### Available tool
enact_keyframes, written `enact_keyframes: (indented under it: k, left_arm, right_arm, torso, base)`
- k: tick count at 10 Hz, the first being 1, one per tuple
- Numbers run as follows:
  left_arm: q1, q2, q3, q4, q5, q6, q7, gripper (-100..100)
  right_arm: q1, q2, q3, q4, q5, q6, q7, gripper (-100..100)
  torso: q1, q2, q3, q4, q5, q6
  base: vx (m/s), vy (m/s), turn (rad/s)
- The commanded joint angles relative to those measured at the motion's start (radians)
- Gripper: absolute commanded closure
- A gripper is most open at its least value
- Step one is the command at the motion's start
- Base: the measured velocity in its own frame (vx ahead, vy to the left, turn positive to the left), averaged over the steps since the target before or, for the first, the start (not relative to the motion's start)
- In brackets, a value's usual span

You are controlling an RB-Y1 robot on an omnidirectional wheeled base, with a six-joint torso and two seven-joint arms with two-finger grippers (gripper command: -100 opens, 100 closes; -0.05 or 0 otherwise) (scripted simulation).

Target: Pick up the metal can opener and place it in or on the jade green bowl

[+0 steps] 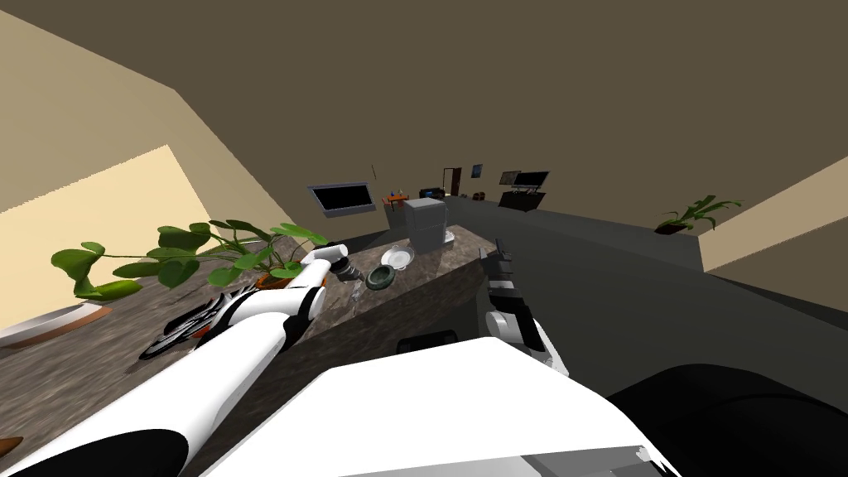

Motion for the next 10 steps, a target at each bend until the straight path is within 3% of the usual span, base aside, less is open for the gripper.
enact_keyframes:
  k: [1, 2, 7, 10]
  left_arm:
    - [-0.014, 0.001, -0.005, 0.042, 0.005, 0.042, 0.030, -100]
    - [-0.014, 0.001, -0.005, 0.042, 0.005, 0.042, 0.030, -100]
    - [-0.052, 0.002, -0.017, 0.144, 0.016, 0.114, 0.082, -100]
    - [-0.047, 0.002, -0.017, 0.131, 0.016, 0.120, 0.086, -100]
  right_arm:
    - [0.000, 0.000, 0.000, 0.000, 0.000, 0.000, 0.000, 0]
    - [0.000, 0.000, 0.000, 0.000, 0.000, 0.000, 0.000, 0]
    - [0.000, 0.000, 0.000, 0.000, 0.000, 0.000, 0.000, 0]
    - [0.000, 0.000, 0.000, 0.000, 0.000, 0.000, 0.000, 0]
  torso:
    - [0.000, 0.000, 0.000, 0.000, 0.000, 0.000]
    - [0.000, 0.000, 0.000, 0.000, 0.000, 0.000]
    - [0.000, 0.002, 0.001, 0.000, 0.000, 0.000]
    - [-0.001, 0.001, 0.001, 0.000, 0.000, 0.000]
  base:
    - [0.017, 0.014, -0.019]
    - [0.016, 0.012, -0.013]
    - [0.001, 0.003, -0.006]
    - [0.000, 0.000, 0.000]
